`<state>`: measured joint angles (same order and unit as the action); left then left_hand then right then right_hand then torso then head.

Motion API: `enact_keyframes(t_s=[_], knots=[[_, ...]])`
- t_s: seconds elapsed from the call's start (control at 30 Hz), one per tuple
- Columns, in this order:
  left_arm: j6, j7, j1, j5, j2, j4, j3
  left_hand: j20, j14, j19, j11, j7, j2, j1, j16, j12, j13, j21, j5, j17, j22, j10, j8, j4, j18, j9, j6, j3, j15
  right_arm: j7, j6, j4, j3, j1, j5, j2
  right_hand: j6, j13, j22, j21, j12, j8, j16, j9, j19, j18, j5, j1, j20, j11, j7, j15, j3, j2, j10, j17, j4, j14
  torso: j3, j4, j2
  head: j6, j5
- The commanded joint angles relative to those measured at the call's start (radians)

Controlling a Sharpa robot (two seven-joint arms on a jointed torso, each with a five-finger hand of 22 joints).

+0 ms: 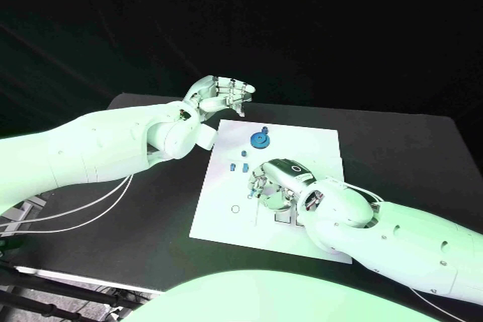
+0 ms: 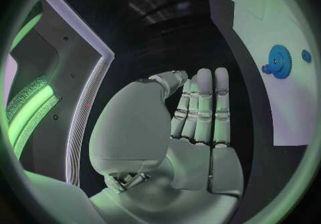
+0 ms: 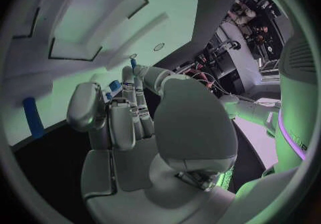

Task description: Assemble the parts on the task board

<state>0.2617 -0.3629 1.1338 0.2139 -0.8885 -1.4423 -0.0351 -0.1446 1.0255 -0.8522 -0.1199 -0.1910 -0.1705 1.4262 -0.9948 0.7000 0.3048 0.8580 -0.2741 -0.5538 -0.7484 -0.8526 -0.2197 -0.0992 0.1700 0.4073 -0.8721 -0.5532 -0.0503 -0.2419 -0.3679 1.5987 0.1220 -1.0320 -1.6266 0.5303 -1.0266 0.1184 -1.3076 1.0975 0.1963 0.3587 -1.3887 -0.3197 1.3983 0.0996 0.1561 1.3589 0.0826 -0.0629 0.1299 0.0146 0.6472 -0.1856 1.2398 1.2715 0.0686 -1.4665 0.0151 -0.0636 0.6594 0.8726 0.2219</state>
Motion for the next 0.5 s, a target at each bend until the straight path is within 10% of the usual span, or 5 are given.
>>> enact_keyframes(t_s=[0.03,0.5], knots=[[-0.021,-0.003,0.001,0.006,0.002,-0.002,-0.001,-0.003,-0.002,0.002,-0.002,-0.002,0.001,0.001,0.003,-0.006,-0.001,0.000,-0.005,0.001,-0.001,0.002,0.004,0.002,0.012,-0.002,0.006,0.000,-0.001,-0.002,0.016,-0.002,0.001,0.002,-0.013,-0.002,-0.003,0.000,-0.072,-0.004,-0.006,0.002,0.000,-0.002,0.001,-0.010,0.006,-0.008,0.001,0.005,-0.002,0.004,-0.004,-0.002,-0.001,-0.001,-0.004,-0.048,-0.0006,-0.0003,-0.001,0.000,0.000],[-0.024,0.000,0.001,0.007,0.002,0.002,-0.001,-0.004,-0.002,0.003,-0.002,-0.003,0.002,0.000,0.004,-0.006,-0.002,-0.001,-0.005,0.001,-0.001,0.003,0.004,0.001,0.012,-0.002,0.005,0.001,-0.002,-0.001,0.013,-0.011,0.002,0.006,-0.013,-0.011,-0.003,0.000,-0.073,-0.004,-0.007,0.003,0.000,-0.003,0.001,-0.010,0.006,-0.011,0.001,0.005,-0.003,0.004,-0.005,-0.003,-0.001,-0.002,-0.005,-0.048,-0.0003,0.0002,0.000,0.000,0.002]])
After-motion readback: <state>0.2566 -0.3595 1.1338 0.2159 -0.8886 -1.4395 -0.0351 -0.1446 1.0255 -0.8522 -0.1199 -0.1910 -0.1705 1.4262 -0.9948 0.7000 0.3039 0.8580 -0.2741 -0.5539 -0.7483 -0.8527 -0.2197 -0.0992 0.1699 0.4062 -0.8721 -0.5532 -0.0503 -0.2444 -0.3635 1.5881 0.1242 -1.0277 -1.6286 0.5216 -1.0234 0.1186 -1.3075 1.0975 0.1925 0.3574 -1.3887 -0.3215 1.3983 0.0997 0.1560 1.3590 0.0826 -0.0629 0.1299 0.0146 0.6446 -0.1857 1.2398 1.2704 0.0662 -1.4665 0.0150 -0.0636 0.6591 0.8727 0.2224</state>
